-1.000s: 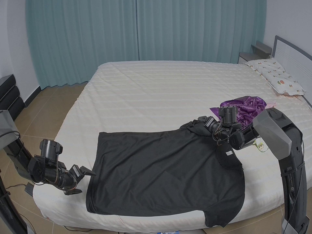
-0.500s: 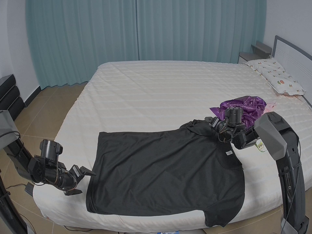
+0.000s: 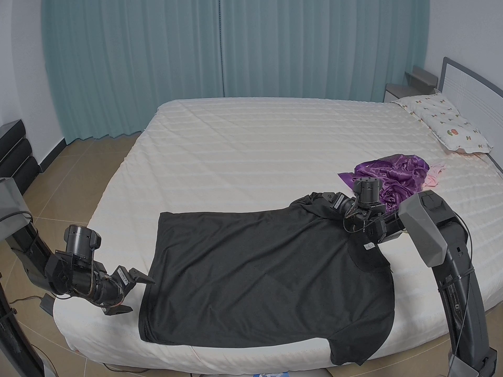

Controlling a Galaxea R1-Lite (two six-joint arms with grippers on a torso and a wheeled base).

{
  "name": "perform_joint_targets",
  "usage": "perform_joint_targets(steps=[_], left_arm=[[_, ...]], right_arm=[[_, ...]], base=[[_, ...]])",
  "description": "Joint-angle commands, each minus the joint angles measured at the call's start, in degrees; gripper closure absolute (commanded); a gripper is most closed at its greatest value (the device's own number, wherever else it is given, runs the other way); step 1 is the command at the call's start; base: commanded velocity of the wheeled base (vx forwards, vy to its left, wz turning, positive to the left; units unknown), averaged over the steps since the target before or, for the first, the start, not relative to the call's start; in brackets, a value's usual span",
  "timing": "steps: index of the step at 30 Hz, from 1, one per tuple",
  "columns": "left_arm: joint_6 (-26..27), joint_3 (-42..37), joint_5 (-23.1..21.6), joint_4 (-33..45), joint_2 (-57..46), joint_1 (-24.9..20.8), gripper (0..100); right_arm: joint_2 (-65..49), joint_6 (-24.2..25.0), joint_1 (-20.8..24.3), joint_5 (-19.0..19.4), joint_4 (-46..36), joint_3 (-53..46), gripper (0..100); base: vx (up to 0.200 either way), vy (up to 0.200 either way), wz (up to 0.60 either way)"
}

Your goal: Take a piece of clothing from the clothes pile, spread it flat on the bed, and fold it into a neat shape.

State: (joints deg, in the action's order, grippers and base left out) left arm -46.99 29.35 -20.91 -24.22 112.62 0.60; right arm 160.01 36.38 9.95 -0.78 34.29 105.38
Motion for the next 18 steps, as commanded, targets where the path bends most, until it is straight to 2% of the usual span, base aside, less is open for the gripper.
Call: perform_joint_targets(steps=[1, 18], left_arm=[[-0.03, 0.0, -0.01, -0.04, -0.03, 0.02, 0], [-0.03, 0.0, -0.01, -0.04, 0.06, 0.02, 0]], right_arm=[[1.44, 0.01, 0.07, -0.1, -0.01, 1.06, 100], [-1.28, 0.63, -0.46, -0.89, 0.51, 5.19, 100]], base=[[0.0, 0.0, 0.0], [0.0, 0.0, 0.0]])
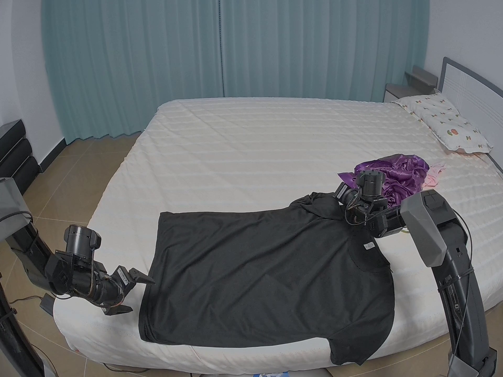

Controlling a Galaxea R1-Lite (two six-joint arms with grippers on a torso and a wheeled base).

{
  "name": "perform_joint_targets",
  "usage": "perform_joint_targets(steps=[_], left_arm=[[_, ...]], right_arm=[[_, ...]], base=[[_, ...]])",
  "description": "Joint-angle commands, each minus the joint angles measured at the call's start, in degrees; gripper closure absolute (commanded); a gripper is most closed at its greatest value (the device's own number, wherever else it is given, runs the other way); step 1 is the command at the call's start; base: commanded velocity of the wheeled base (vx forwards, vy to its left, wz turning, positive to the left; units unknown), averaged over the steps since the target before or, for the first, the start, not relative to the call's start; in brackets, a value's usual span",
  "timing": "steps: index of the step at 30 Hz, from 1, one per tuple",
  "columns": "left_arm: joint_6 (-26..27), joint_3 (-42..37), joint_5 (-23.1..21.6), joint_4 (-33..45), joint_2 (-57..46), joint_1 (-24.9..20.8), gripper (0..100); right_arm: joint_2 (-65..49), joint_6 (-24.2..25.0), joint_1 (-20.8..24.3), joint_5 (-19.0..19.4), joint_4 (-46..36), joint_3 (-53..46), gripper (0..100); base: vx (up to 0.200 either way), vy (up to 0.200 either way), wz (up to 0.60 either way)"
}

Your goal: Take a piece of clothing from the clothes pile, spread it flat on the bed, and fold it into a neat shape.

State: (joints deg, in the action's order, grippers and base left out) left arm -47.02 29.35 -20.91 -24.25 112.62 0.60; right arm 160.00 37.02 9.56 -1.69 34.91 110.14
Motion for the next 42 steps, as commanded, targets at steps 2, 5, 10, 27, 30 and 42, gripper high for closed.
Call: perform_joint_targets(steps=[2, 5, 10, 27, 30, 42], left_arm=[[0.0, 0.09, -0.01, -0.01, 0.06, 0.02, 0], [0.0, 0.09, -0.01, -0.01, 0.06, 0.02, 0], [0.0, 0.09, -0.01, -0.01, -0.03, 0.02, 0], [-0.71, 0.26, -0.01, -0.01, -0.03, 0.02, 0], [-0.71, 0.26, -0.01, -0.01, -0.03, 0.02, 0], [-0.71, 0.26, -0.01, -0.1, 0.06, 0.02, 0]], right_arm=[[-2.24, -0.02, -0.07, -0.06, -0.72, -0.89, 100], [-3.12, -0.37, -0.07, 0.02, -1.08, -4.59, 0], [-2.85, -2.48, 0.64, -0.33, 0.07, -6.87, 0], [-12.08, -2.13, 1.08, -3.14, -2.22, -18.65, 0], [-13.14, -1.43, 0.9, -2.96, -2.39, -21.28, 0], [-8.04, 7.8, 2.92, -0.94, -9.07, -16.36, 0]], base=[[0.0, 0.0, 0.0], [0.0, 0.0, 0.0], [0.0, 0.0, 0.0], [0.0, 0.0, 0.0], [0.0, 0.0, 0.0], [0.0, 0.0, 0.0]])
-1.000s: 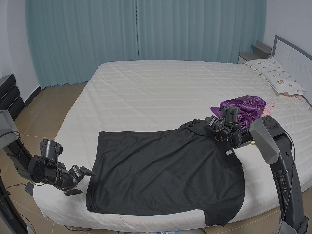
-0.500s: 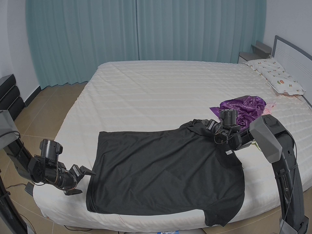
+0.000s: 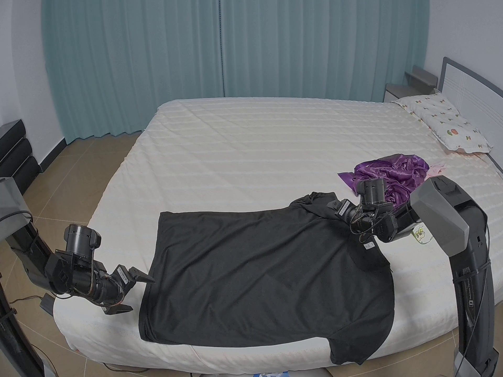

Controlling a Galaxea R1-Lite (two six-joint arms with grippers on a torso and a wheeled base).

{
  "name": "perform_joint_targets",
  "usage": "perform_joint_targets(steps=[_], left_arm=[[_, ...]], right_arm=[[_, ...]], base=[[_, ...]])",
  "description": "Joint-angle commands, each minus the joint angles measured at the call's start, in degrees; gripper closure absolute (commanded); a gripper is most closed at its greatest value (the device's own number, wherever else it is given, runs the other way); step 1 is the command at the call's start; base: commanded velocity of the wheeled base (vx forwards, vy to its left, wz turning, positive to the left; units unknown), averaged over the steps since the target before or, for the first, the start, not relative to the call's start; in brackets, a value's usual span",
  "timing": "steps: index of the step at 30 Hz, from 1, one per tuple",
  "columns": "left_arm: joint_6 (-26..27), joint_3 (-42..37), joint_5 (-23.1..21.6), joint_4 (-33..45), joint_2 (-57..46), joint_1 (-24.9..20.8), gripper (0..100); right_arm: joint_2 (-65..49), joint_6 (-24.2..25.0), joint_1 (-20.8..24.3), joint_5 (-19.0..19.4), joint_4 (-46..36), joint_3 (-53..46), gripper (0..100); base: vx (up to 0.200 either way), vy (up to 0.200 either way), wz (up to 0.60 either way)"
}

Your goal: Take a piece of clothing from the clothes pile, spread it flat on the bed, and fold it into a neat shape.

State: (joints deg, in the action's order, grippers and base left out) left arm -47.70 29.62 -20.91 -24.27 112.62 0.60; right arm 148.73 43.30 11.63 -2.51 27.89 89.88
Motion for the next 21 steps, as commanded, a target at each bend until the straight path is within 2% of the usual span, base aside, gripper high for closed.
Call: perform_joint_targets(steps=[1, 8, 15, 16, 21], left_arm=[[-0.02, 0.0, -0.01, 0.01, 0.06, 0.02, 0], [-0.02, 0.0, -0.01, -0.07, 0.06, 0.02, 0], [-0.02, 0.0, -0.01, -0.07, 0.06, 0.02, 0], [-0.02, 0.0, -0.01, -0.07, 0.06, 0.02, 0], [-0.02, 0.0, -0.01, -0.07, 0.06, 0.02, 0]], right_arm=[[3.5, 1.79, 0.85, -0.13, -2.67, 4.6, 0], [6.67, 3.98, -0.56, -2.85, -7.59, 12.51, 0], [8.6, 5.48, -1.08, -3.2, -8.64, 15.68, 0], [8.77, 5.57, -1.08, -3.29, -7.94, 15.76, 100], [8.86, 5.48, -1.08, -4.08, -4.16, 17.7, 100]], base=[[0.0, 0.0, 0.0], [0.0, 0.0, 0.0], [0.0, 0.0, 0.0], [0.0, 0.0, 0.0], [0.0, 0.0, 0.0]])
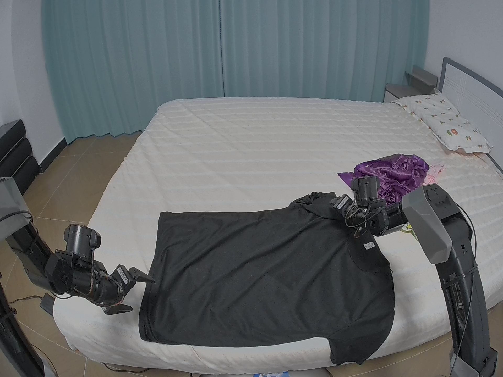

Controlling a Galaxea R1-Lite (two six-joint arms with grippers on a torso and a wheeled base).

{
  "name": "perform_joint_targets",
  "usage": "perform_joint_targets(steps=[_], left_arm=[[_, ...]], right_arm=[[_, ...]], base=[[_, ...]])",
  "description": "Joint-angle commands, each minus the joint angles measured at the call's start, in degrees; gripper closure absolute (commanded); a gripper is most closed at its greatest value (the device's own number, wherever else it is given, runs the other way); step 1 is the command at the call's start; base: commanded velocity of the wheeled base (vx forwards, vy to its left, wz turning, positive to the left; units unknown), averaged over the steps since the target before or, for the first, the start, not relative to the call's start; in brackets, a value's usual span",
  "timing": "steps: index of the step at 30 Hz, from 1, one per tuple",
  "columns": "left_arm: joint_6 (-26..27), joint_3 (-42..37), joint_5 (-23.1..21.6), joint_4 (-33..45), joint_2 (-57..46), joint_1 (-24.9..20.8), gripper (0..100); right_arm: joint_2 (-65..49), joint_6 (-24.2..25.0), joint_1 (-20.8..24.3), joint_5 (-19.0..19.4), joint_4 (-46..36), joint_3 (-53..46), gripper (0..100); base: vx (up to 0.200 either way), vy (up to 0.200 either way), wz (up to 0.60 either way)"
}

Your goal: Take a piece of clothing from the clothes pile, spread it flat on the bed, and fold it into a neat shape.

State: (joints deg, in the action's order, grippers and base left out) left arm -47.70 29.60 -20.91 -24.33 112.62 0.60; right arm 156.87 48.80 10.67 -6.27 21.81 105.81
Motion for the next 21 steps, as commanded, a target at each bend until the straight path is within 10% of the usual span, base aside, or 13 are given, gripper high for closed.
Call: perform_joint_targets(steps=[1, 21], left_arm=[[-0.02, 0.02, -0.01, -0.01, 0.06, 0.02, 0], [-0.02, 0.02, 0.08, -0.01, 0.15, 0.02, 0]], right_arm=[[0.72, -0.02, -0.21, -0.41, 2.71, 2.38, 100], [4.59, -2.66, -1.09, -0.33, 12.73, 8.78, 100]], base=[[0.0, 0.0, 0.0], [0.0, 0.0, 0.0]])
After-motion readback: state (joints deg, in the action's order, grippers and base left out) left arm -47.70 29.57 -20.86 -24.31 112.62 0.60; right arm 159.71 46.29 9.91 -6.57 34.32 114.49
